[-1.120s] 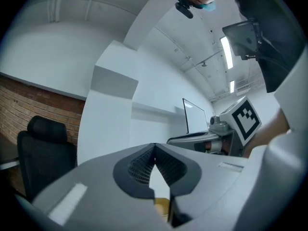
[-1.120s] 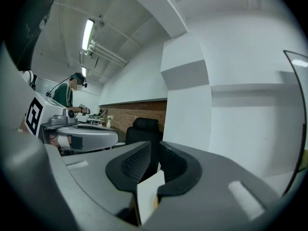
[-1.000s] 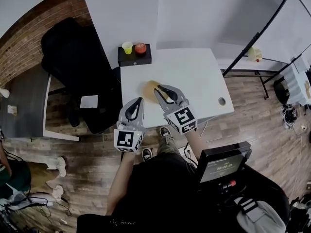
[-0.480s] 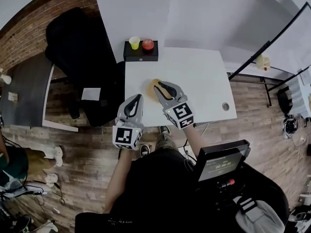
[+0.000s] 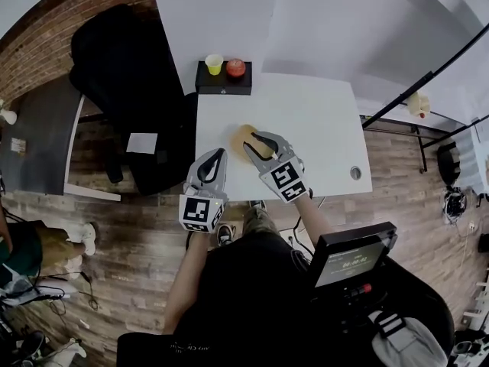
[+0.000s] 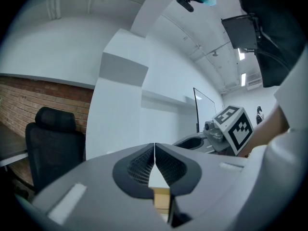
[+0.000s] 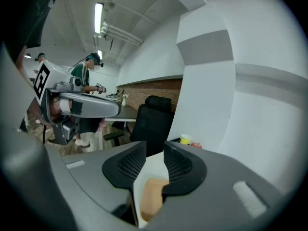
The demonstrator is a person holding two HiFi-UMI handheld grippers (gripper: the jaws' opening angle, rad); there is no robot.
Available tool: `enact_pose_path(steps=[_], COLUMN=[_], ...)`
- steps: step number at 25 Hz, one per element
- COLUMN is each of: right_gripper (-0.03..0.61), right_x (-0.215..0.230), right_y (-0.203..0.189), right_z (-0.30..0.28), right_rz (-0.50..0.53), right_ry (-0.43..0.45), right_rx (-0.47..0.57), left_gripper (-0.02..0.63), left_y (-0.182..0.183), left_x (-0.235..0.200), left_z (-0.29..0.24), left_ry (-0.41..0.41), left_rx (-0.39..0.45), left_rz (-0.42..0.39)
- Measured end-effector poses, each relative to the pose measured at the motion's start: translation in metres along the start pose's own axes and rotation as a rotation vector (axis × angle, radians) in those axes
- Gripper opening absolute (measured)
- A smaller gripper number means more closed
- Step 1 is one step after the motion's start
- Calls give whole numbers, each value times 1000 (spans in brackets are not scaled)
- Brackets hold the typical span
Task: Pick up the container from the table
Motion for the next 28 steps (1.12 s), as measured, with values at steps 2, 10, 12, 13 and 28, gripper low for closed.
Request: enact_pose_path(steps=[2,10,12,13,28], right_gripper=[132,161,167,170,175], right_x=[0,15,21,24,57], right_y=[-8,-45,-52,-56,-130], right_z=[-1,-14,-20,-23,-70], right_rz=[41,30,34,39,36], right_ry=[27,82,103,113,286], right_rx=[-35,-125,-138,-142,-222], left_gripper=[5,18,43,50,106], left_y=[-8,-31,-39,-43,-141], left_x=[-1,-7,-12,-15,-36], left_z=[-4,-30,-39,-43,-85], left_ry=[0,26,44,57,308], left_rx=[-27,-121,-150,-166,-472], left_rz=[12,51,59,66,350])
Point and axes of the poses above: the fingertips, and each gripper's own axes: z backward along the fingers, x to its right, y out of its top, the point moved 7 cm from there along z, backward along the fingers, and after that the axes turned 14 degrees about z, right-handed, at the moved point
